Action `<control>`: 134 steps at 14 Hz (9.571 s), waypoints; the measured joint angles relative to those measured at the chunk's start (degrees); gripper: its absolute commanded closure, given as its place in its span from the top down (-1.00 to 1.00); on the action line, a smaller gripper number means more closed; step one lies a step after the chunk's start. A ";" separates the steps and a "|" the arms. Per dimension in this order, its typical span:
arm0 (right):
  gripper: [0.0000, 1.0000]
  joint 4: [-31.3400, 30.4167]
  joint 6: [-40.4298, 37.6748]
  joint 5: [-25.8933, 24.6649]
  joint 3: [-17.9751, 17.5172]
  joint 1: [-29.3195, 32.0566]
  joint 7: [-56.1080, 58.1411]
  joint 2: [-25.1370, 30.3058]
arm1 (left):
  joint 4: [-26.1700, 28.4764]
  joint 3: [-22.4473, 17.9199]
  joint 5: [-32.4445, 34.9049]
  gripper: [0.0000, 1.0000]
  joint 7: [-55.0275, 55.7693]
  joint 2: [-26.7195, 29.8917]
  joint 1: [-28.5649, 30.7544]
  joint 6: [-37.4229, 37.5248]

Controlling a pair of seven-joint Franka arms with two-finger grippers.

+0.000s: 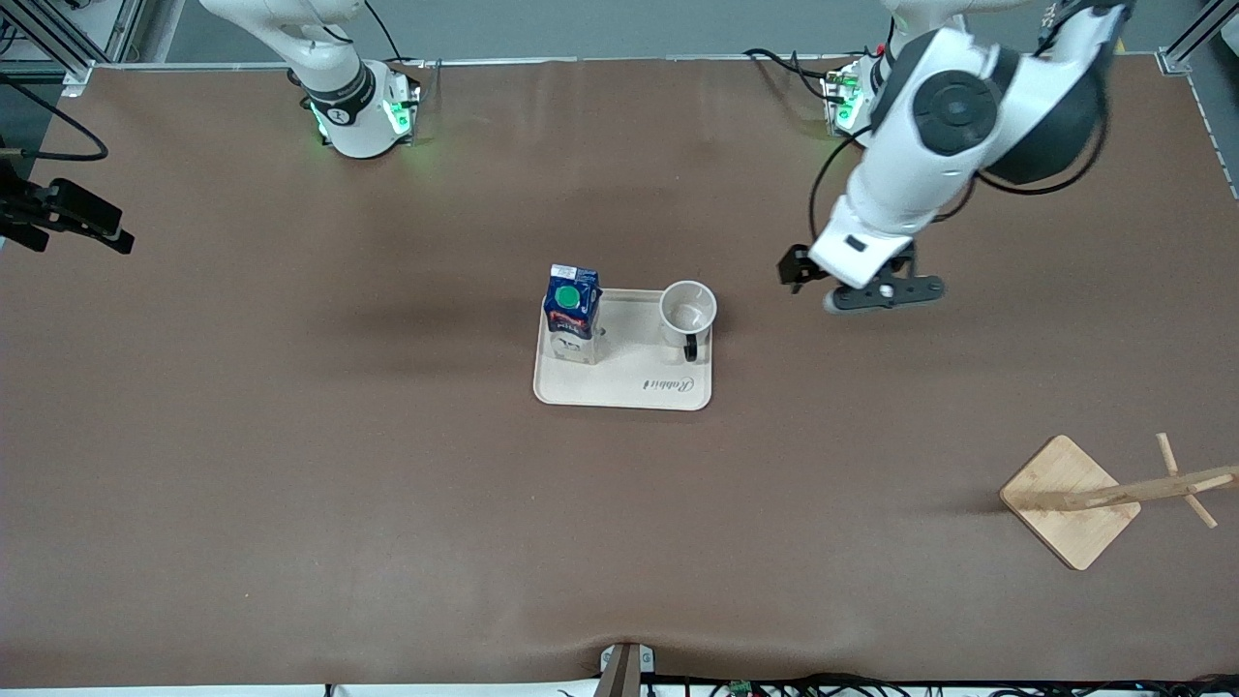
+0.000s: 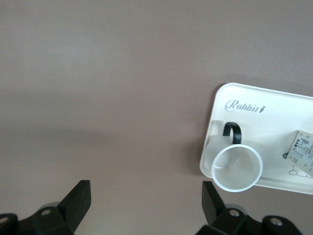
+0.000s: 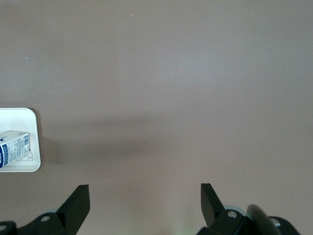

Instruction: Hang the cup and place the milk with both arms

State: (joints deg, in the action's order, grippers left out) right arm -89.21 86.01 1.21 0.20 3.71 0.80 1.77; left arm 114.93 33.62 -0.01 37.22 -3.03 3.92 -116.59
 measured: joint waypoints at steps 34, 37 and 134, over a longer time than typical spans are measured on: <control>1.00 0.18 0.08 0.00 -0.49 -0.19 0.00 -0.56 | -25.46 2.40 9.05 -1.00 0.83 -15.59 6.24 12.93; 1.00 0.20 0.08 0.00 -0.51 -0.20 0.00 -0.59 | -27.44 2.27 9.07 -1.00 -9.87 -14.76 14.22 13.39; -1.00 -7.32 30.43 2.90 -1.55 -44.93 -57.53 -25.37 | -28.74 -32.42 2.42 1.00 -32.49 4.07 -7.04 30.94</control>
State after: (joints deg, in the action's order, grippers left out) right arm -96.53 116.44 4.11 -1.35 -41.22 -56.73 -23.60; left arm 86.19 1.20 2.42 4.73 1.04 -3.12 -85.65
